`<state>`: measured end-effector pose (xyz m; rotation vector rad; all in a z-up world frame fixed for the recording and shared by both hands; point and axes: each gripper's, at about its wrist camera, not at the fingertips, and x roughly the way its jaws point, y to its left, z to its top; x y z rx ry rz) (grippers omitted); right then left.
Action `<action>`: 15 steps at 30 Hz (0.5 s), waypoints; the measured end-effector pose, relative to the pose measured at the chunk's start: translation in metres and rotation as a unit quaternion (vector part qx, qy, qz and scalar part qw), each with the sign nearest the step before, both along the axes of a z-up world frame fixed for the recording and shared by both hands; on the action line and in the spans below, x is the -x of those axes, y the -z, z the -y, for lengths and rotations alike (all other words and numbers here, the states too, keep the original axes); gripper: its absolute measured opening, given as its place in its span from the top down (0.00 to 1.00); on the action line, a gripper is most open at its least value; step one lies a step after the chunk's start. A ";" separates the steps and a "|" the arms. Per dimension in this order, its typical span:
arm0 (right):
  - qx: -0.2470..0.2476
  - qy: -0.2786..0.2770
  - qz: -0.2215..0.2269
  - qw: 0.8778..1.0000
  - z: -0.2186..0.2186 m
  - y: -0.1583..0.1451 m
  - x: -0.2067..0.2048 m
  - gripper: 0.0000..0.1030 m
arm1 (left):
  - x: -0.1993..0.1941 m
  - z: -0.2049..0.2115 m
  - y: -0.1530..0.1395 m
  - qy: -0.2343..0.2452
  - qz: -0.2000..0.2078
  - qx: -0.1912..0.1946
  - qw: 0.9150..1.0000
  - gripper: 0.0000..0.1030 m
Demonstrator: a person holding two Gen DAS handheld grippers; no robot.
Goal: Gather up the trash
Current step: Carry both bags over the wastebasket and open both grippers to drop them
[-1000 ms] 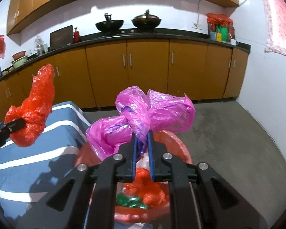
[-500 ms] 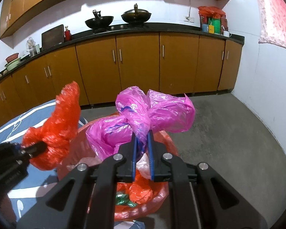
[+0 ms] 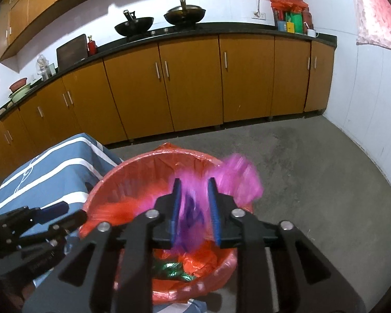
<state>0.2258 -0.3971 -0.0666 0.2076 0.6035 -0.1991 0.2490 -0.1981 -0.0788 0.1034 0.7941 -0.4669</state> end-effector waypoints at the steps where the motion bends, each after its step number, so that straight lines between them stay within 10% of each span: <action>1: -0.001 0.002 0.002 1.000 0.002 -0.002 0.002 0.71 | -0.001 -0.006 -0.001 -0.007 0.000 0.004 1.000 0.54; 10: 0.036 0.012 0.070 0.997 -0.015 -0.035 0.053 0.05 | 0.026 -0.060 -0.025 -0.060 0.053 0.016 0.997 0.26; 15: 0.081 0.029 0.096 0.992 -0.040 -0.053 0.082 0.04 | 0.066 -0.094 -0.048 -0.092 0.104 0.027 0.990 0.05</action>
